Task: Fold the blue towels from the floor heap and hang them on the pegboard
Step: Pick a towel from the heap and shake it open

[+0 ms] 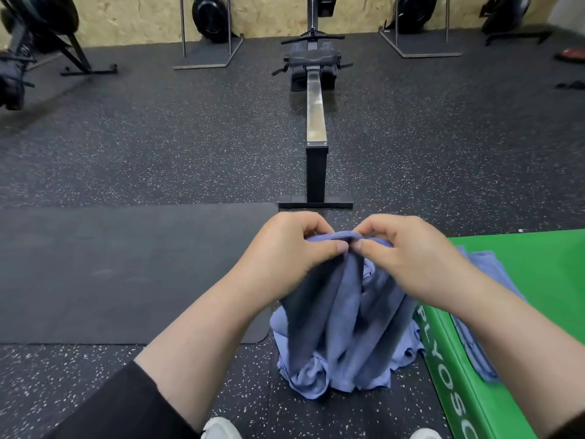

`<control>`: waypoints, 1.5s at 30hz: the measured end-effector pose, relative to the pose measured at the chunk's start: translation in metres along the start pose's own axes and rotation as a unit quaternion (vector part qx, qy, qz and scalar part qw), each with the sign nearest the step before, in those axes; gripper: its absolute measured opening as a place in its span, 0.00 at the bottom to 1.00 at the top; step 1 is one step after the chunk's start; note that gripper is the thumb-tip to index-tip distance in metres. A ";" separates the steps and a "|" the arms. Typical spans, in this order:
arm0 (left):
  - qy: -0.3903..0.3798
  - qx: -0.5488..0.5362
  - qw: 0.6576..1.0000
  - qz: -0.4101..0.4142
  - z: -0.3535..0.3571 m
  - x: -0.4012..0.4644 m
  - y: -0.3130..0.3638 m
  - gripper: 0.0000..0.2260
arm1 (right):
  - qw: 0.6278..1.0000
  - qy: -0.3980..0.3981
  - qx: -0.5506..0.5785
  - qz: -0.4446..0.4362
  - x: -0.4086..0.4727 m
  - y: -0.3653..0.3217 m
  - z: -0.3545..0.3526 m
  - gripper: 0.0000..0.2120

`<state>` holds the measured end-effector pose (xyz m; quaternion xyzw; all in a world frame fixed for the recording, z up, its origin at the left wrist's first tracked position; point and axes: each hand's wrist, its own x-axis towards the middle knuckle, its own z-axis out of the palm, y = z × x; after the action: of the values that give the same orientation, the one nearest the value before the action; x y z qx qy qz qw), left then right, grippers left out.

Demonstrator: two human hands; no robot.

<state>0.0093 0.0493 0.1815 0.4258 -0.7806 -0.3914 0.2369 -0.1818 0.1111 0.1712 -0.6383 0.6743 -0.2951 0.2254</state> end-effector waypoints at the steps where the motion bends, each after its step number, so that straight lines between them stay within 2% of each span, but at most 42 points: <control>1: 0.004 0.002 1.000 -0.019 -0.002 0.000 -0.003 0.08 | 1.000 0.019 0.004 0.004 0.000 0.001 -0.001 0.03; 4: 0.039 -0.039 0.996 -0.075 -0.010 0.003 -0.014 0.13 | 0.998 0.056 0.028 0.023 0.001 0.007 -0.005 0.05; 6: 0.050 -0.134 0.985 -0.093 -0.012 0.003 -0.017 0.17 | 0.997 0.068 0.029 0.032 0.001 0.008 -0.008 0.05; 8: 0.056 -0.241 0.963 -0.106 -0.011 0.003 -0.015 0.15 | 0.996 0.074 0.036 0.039 0.001 0.008 -0.008 0.05; 10: 0.069 -0.282 0.951 -0.104 -0.009 0.003 -0.013 0.13 | 0.995 0.080 0.038 0.046 0.001 0.007 -0.009 0.05; 14: 0.107 -0.259 0.957 -0.074 -0.005 0.003 -0.009 0.20 | 0.991 0.104 0.049 0.066 0.001 0.005 -0.009 0.04; 19: 0.145 -0.271 0.947 -0.091 0.000 0.005 -0.009 0.14 | 0.977 0.125 0.117 0.125 0.001 0.009 -0.009 0.07; 24: 0.155 -0.257 0.945 -0.130 0.004 0.005 -0.013 0.15 | 0.963 0.123 0.187 0.153 0.002 0.010 -0.008 0.02; 27: 0.165 -0.249 0.945 -0.133 0.005 0.006 -0.014 0.16 | 0.964 0.102 0.181 0.166 0.001 0.008 -0.007 0.07; 30: 0.171 -0.250 0.943 -0.137 0.006 0.005 -0.012 0.16 | 0.969 0.075 0.155 0.179 -0.002 0.008 -0.005 0.18; 35: 0.176 -0.238 0.946 -0.134 0.004 0.004 -0.011 0.16 | 0.973 0.064 0.117 0.187 -0.001 0.015 -0.003 0.24; 38: 0.175 -0.238 0.946 -0.135 0.003 0.003 -0.009 0.15 | 0.962 0.045 0.184 0.197 -0.002 0.013 -0.004 0.22; 41: 0.179 -0.251 0.941 -0.142 0.002 0.002 -0.007 0.15 | 0.924 0.007 0.312 0.220 -0.001 0.014 -0.004 0.08; 45: 0.186 -0.260 0.937 -0.143 0.001 0.002 -0.006 0.16 | 0.881 -0.033 0.398 0.253 -0.002 0.010 -0.006 0.08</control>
<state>0.0105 0.0462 0.1755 0.5220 -0.5243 -0.5239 0.4221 -0.1932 0.1138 0.1688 -0.3121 0.6304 -0.4504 0.5499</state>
